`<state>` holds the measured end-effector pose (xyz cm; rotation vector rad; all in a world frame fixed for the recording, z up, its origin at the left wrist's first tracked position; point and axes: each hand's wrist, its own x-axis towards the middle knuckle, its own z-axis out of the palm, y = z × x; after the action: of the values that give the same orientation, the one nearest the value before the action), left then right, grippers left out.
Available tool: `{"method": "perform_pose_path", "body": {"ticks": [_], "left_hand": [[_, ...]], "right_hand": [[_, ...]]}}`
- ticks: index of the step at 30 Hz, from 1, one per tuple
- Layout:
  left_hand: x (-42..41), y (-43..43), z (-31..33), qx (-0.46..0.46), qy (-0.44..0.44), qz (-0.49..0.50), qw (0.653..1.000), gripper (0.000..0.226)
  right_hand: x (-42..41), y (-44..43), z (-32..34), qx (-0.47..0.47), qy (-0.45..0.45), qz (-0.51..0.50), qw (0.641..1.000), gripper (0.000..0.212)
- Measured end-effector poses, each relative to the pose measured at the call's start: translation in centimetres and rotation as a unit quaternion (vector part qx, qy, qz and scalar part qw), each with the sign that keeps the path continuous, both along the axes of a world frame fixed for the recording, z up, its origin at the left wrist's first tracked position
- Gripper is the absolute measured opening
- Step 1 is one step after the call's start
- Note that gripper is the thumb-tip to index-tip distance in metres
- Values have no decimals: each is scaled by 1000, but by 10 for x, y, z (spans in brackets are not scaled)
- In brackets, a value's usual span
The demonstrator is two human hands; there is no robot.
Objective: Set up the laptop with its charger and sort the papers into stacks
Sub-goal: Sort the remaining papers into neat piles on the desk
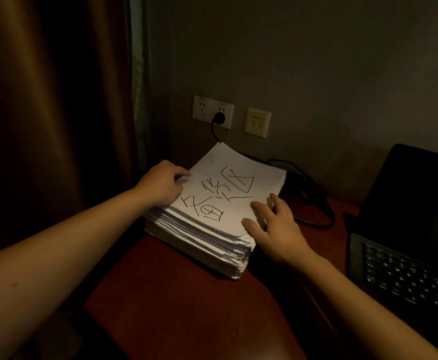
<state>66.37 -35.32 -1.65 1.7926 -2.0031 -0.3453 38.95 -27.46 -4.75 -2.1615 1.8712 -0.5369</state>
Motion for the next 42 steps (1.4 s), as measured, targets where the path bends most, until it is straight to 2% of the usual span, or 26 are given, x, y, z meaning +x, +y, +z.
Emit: {"method": "perform_pose_path", "body": {"ticks": [3,7,10,13,16,22,28,33,39,42], "left_hand": [[-4,5,3,31,-34,-74,996,40],[-18,15,6,84,-90,-78,989,39],[-41,24,9,97,-194,-50,975,56],[-73,34,16,87,-251,-46,963,68],[-111,48,23,74,-242,-88,964,69],[-206,82,26,65,-253,-186,947,68],[-336,136,21,33,-270,-310,911,66],[-457,200,5,-47,-257,-376,889,62],[-567,269,-11,-92,-203,-496,839,57],[-607,299,-21,-52,-142,-525,838,56]], "right_hand": [[-2,-4,-2,50,14,23,998,69],[-7,-7,3,85,44,27,995,72],[-12,0,13,98,77,28,992,75],[-27,15,24,103,108,11,989,80],[-58,34,31,109,146,-36,982,88],[-154,86,40,118,200,-129,964,90],[-269,177,46,95,195,-212,953,82],[-366,264,40,103,188,-294,931,77],[-448,358,16,88,168,-405,894,63],[-474,390,-2,112,134,-501,848,60]]}}
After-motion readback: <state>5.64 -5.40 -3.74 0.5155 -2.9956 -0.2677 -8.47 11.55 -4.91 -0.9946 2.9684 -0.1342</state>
